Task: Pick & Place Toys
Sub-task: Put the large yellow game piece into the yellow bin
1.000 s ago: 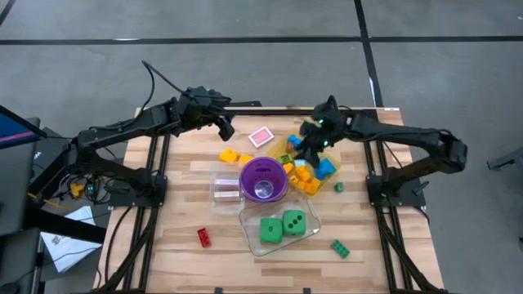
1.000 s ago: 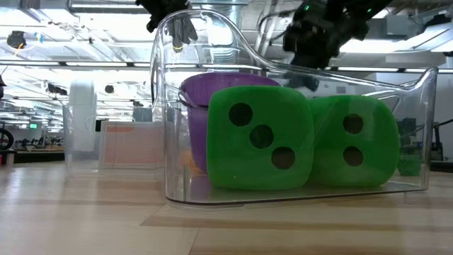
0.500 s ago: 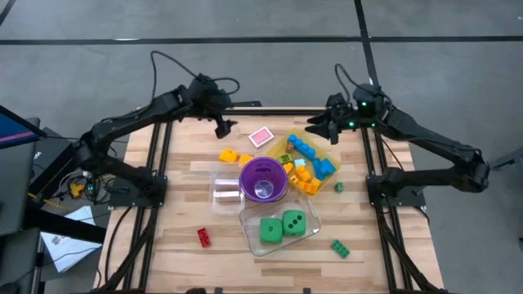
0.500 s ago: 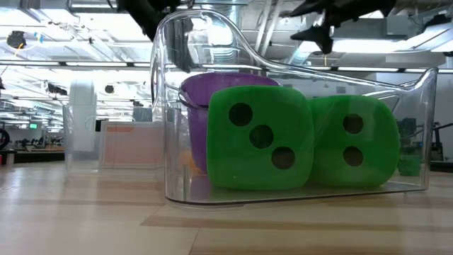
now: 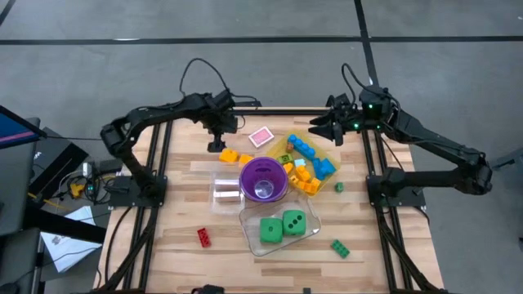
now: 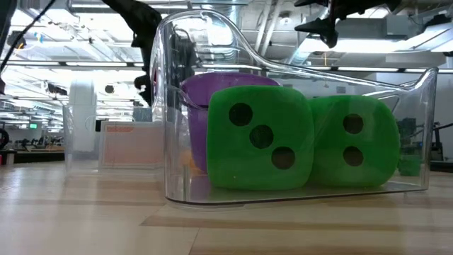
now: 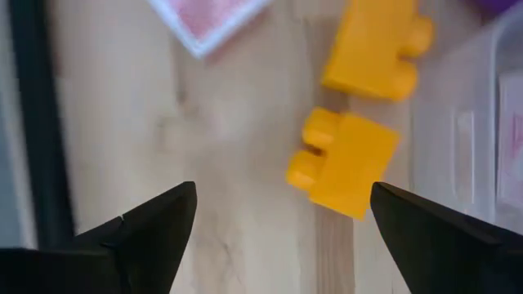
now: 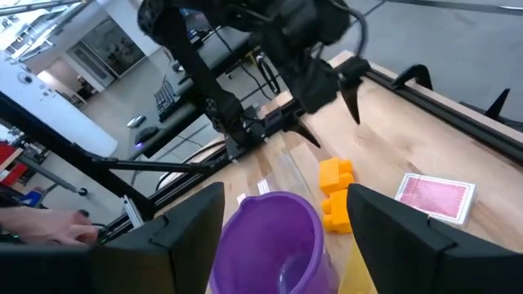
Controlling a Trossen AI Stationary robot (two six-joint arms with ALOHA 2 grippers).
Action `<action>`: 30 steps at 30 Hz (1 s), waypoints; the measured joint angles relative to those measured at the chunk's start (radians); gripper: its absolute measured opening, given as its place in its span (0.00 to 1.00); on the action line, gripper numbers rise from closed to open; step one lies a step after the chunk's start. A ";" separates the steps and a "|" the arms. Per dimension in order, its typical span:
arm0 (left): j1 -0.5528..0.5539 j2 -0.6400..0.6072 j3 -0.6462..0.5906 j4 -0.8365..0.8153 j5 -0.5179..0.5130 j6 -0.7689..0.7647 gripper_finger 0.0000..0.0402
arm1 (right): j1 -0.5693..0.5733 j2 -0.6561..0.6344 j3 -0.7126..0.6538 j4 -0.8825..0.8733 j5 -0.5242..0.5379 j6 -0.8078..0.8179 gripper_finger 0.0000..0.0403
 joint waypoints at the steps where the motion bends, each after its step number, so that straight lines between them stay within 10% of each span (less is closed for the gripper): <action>1: 0.000 0.012 0.000 -0.007 0.007 0.026 0.89 | 0.000 0.000 0.000 0.000 0.000 0.000 0.62; 30: -0.063 0.059 -0.240 0.254 0.000 0.150 0.85 | -0.003 0.001 0.000 -0.024 0.001 -0.030 0.62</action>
